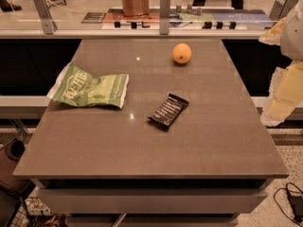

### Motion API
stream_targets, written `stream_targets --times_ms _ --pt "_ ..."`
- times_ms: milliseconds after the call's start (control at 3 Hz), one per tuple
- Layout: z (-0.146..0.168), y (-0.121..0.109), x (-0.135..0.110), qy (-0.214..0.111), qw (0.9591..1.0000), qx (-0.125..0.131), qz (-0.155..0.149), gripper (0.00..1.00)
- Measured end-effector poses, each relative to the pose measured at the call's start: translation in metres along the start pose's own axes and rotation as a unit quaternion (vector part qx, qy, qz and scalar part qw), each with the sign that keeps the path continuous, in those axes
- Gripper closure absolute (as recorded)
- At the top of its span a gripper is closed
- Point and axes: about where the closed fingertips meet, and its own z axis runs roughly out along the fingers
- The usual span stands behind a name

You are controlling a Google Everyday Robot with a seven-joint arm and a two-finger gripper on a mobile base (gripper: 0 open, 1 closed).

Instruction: Pick orange

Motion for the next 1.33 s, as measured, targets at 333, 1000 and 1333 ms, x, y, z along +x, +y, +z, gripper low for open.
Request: stream_targets --times_ms 333,1000,1333 --pt "-0.001 -0.001 0.000 -0.001 1.0000 0.002 0.000 0.00" --pt "0.026 -0.074 0.001 -0.086 0.9929 0.047 0.068 0.00" --pt "0.048 -0.111 -0.009 -0.126 0.9829 0.075 0.111 0.00"
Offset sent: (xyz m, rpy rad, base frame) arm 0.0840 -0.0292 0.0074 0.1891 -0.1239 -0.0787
